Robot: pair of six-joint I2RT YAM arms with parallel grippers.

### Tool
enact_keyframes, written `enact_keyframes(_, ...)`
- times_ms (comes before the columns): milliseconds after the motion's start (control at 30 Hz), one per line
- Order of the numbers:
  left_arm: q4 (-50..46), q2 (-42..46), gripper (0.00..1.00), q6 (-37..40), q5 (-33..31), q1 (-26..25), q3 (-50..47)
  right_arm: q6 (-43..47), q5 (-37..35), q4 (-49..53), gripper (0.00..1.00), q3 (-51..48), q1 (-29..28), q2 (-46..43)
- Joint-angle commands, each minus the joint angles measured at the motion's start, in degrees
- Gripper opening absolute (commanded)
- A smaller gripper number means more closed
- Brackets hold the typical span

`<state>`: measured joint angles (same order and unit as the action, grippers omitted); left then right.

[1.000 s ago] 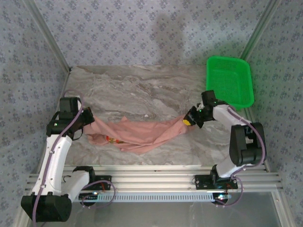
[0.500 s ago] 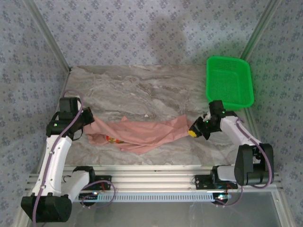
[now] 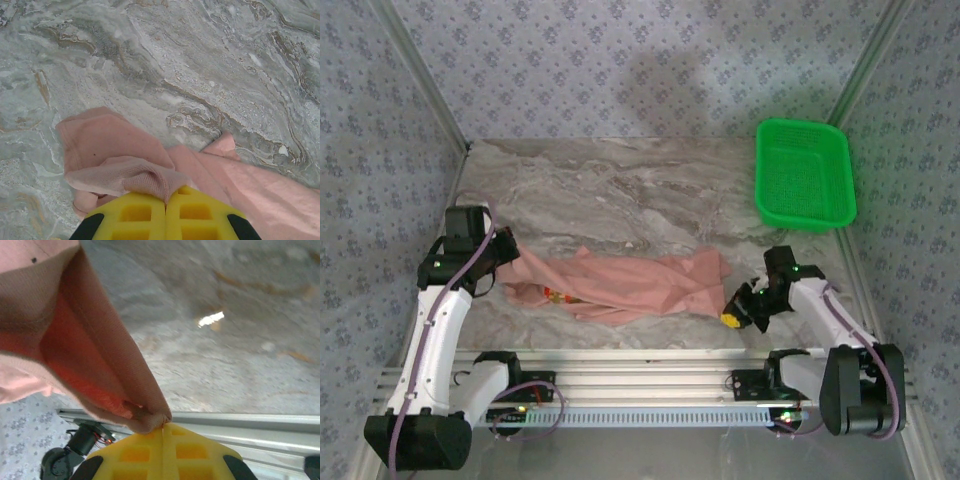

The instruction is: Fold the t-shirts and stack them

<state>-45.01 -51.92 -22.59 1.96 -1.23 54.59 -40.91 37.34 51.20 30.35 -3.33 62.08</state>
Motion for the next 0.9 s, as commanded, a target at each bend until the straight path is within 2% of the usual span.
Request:
enact_keyframes(0,-0.3,1.6,0.0,-0.4,0.8,0.1,-0.4,0.7,-1.6,5.0,0.0,-2.5,0.4,-2.1)
enact_keyframes(133,0.1,1.7,0.0,-0.6,1.1,0.1,-1.0,-2.3,-3.8,0.8,0.0,-4.4,0.4,-2.0)
enact_keyframes(267,0.5,1.8,0.0,-0.7,1.4,0.0,-1.3,-1.3,-4.8,-0.5,0.0,-4.3,0.2,-0.3)
enact_keyframes(633,1.8,1.6,0.0,-1.0,1.8,-0.7,-2.1,-3.8,-4.3,-7.5,0.0,-5.1,-0.7,2.2)
enact_keyframes(800,1.8,1.7,0.0,-1.0,1.8,-0.9,-1.9,-4.0,-4.3,-8.3,0.07,-5.3,-1.1,2.9)
enact_keyframes(867,1.7,1.7,0.0,-1.0,1.8,-0.9,-1.9,-3.7,-4.3,-8.0,0.15,-5.5,-1.3,2.7)
